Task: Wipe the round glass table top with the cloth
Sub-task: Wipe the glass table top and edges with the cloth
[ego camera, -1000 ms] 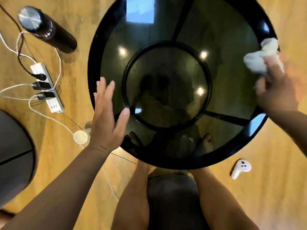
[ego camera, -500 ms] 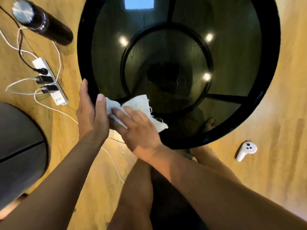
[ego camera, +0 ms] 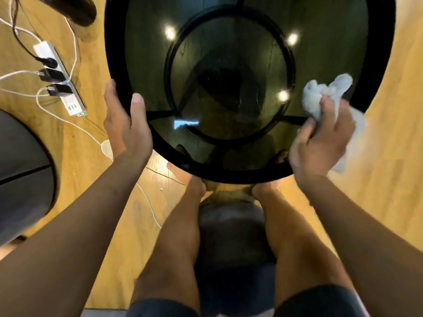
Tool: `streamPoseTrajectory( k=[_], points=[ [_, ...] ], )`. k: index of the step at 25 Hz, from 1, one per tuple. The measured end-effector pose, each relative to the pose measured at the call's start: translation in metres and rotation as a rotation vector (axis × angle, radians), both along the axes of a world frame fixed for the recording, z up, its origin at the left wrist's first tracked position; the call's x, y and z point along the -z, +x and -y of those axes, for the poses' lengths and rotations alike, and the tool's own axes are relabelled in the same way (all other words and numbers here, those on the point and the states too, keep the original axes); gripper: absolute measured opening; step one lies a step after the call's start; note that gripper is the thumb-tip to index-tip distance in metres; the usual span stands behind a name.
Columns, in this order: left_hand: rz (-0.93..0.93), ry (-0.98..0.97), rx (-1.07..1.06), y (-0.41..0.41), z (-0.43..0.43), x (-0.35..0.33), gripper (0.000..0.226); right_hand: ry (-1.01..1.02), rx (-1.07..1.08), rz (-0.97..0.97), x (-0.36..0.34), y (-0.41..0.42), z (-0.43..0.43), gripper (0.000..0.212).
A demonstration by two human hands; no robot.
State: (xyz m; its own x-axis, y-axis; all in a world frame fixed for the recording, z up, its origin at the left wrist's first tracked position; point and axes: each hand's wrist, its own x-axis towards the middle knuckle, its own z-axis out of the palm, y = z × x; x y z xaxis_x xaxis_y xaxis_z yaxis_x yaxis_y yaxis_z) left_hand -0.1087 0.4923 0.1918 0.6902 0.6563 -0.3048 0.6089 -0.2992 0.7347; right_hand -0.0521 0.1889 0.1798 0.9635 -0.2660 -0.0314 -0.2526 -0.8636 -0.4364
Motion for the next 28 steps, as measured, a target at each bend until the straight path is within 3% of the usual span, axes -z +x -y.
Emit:
streamPoseTrajectory(
  k=[2,4,6,10,12,16,19,23,25,28],
  points=[
    [-0.002,-0.02,-0.037,0.002,-0.001,0.0,0.064,0.138,-0.084,-0.154,-0.012,-0.072,-0.071,0.038],
    [-0.026,-0.031,-0.077,0.002,0.001,-0.003,0.063,0.147,-0.44,-0.2,-0.027,-0.127,-0.148,0.043],
    [-0.041,-0.031,-0.075,0.004,0.001,-0.003,0.062,0.133,-0.724,-0.198,-0.02,-0.127,-0.178,0.05],
    [-0.068,0.01,-0.068,0.007,-0.003,-0.001,0.06,-0.032,-1.241,-0.185,-0.009,-0.086,-0.054,0.047],
    [-0.062,-0.009,-0.098,0.011,-0.008,0.005,0.06,-0.12,-1.226,-0.134,-0.008,-0.047,0.042,0.036],
    [-0.017,-0.126,-0.124,0.014,-0.006,0.011,0.066,-0.294,-0.757,-0.253,-0.028,-0.011,0.101,0.037],
    [-0.032,-0.192,-0.166,0.016,0.0,0.005,0.064,-0.227,-0.62,-0.256,-0.031,-0.062,0.043,0.044],
    [-0.009,-0.314,-0.201,0.014,-0.02,0.003,0.051,-0.083,-0.916,-0.315,-0.028,-0.124,-0.084,0.048],
    [0.004,-0.395,-0.201,0.012,-0.035,0.004,0.043,-0.079,-0.97,-0.256,-0.018,-0.109,-0.16,0.053],
    [0.016,-0.488,-0.249,0.018,-0.064,-0.003,0.053,-0.106,-0.938,-0.193,-0.01,-0.037,-0.261,0.049]
  ],
)
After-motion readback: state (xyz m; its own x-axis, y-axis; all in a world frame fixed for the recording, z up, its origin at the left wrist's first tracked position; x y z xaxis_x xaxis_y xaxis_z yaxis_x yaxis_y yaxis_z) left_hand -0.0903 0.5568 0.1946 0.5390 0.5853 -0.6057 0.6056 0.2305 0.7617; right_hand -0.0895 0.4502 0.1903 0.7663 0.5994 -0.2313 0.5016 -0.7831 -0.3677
